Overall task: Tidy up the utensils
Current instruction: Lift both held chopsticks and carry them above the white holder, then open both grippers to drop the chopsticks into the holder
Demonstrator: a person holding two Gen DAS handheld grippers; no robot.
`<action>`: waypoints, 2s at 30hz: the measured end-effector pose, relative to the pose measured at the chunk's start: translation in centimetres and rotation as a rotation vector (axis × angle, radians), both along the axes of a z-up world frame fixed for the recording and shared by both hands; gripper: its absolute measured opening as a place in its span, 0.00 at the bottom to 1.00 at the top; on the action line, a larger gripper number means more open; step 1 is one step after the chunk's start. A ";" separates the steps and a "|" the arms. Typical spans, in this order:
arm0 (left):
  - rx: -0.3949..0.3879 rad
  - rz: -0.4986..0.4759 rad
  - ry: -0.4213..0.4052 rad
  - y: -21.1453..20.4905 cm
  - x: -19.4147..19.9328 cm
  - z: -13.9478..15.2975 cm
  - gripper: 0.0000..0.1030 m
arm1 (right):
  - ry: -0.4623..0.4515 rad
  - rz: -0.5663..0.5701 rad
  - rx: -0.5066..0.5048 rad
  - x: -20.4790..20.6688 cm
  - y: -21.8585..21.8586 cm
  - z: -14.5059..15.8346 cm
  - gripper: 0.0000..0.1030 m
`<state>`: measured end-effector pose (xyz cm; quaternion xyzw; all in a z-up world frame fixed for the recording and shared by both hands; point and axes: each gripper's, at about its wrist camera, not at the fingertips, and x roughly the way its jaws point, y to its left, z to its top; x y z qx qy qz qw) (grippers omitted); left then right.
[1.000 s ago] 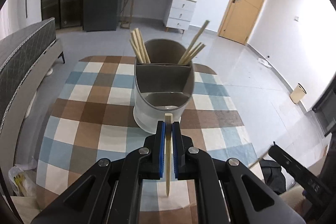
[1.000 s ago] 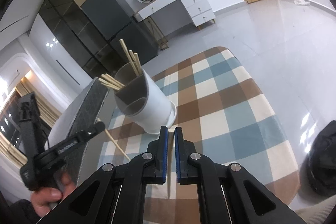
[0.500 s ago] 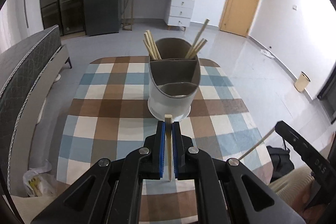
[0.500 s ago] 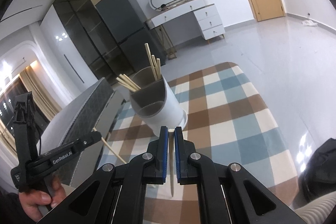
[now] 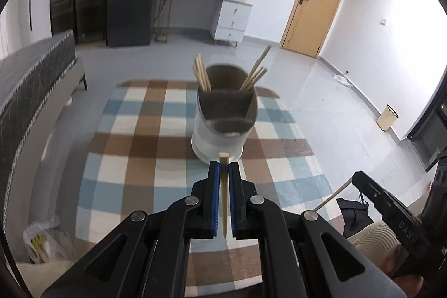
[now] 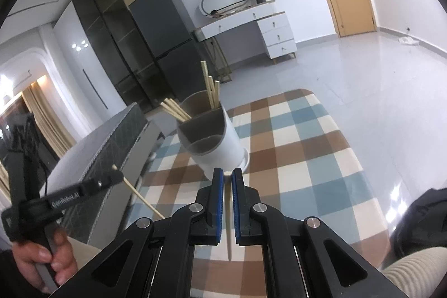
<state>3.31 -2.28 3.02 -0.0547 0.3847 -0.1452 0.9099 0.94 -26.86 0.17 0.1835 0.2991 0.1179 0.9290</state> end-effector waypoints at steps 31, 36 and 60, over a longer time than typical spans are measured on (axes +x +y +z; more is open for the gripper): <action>-0.116 0.061 -0.152 1.2 9.5 13.2 0.02 | -0.303 0.036 -0.078 10.8 3.2 14.5 0.05; -0.084 0.074 -0.171 0.4 12.5 12.5 0.02 | -0.342 0.056 -0.113 14.6 4.2 15.4 0.05; -0.040 0.037 0.011 -0.9 17.2 2.7 0.02 | -0.197 0.176 -0.234 20.2 7.8 4.5 0.05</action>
